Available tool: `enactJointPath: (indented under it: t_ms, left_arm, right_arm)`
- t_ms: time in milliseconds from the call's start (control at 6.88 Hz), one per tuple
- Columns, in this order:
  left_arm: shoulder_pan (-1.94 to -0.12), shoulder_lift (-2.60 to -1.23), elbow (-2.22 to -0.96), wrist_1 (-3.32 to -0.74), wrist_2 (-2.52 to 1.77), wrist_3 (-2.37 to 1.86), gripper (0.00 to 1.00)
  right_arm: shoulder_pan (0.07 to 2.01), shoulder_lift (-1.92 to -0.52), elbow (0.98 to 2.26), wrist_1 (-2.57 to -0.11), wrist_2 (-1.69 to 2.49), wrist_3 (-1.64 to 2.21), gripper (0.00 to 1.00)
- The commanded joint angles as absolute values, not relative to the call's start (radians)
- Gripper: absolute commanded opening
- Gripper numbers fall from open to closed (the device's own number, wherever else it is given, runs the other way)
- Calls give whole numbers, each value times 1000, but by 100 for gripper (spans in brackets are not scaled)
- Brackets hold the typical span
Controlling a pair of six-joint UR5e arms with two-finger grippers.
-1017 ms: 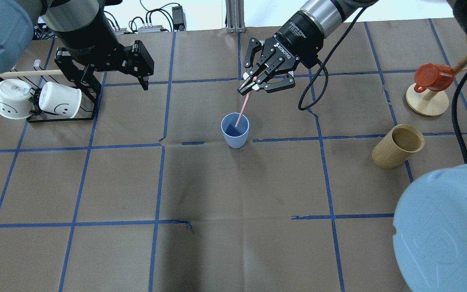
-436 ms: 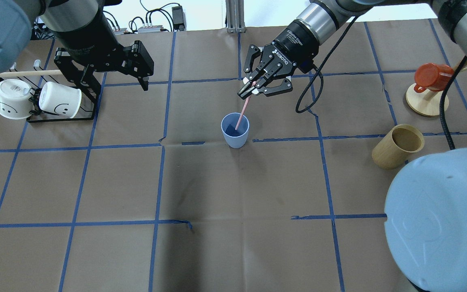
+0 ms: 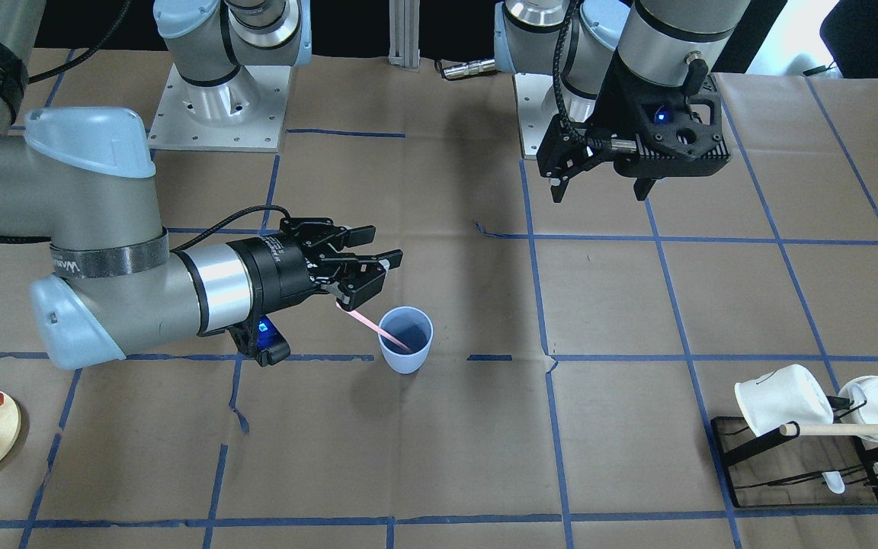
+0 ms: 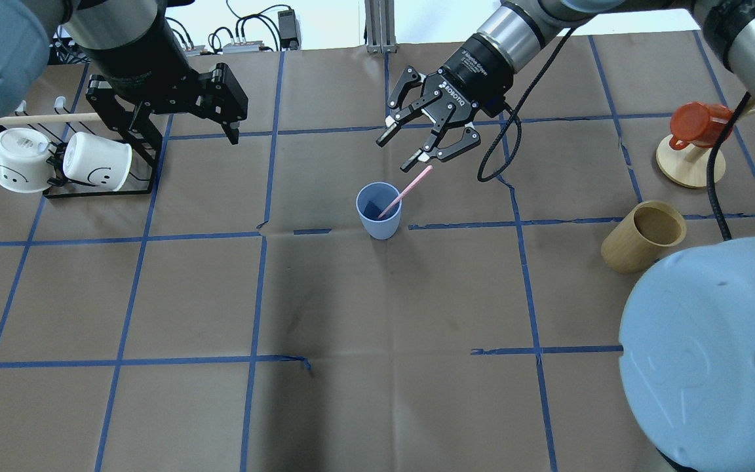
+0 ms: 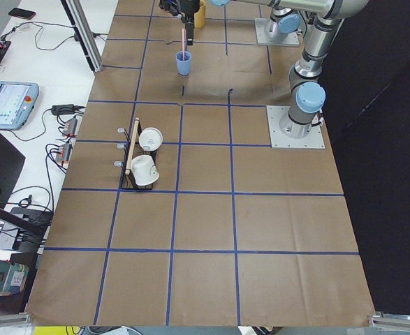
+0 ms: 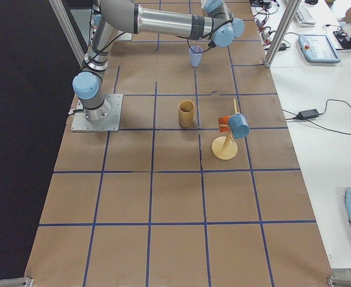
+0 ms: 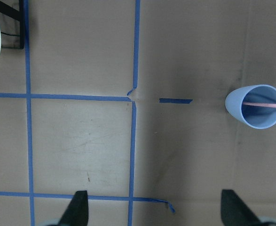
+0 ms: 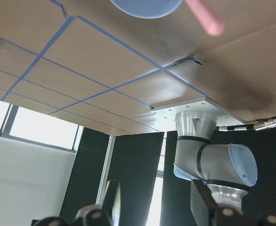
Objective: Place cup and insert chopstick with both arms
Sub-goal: 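Open the right gripper to release the chopstick and lift away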
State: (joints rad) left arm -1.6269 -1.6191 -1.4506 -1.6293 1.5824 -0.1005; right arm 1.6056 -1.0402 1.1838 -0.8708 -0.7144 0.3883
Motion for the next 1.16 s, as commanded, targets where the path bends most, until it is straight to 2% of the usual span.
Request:
enactJointPath:
  t_ms: [0,291,726,1017]
  left_arm:
    - [-1628,-1621,-1447,-1629,1580,-100,100]
    - [-1626,-1621,-1447,-1629,1585,-101,100]
    - [-1626,-1618,-1451,-1629,1585,-101,100]
    - [-1626,-1617,-1451,-1631,1586,-101,100]
  right_arm:
    - [1605,-1049,1180,-876,-713,399,98]
    - [1600,-1122,1186,-949,-773,399,99]
    - [1597,-1316,1256,-1229,-1225,359,99]
    - [1595,-1421,1307,-1280,-1395,237,99]
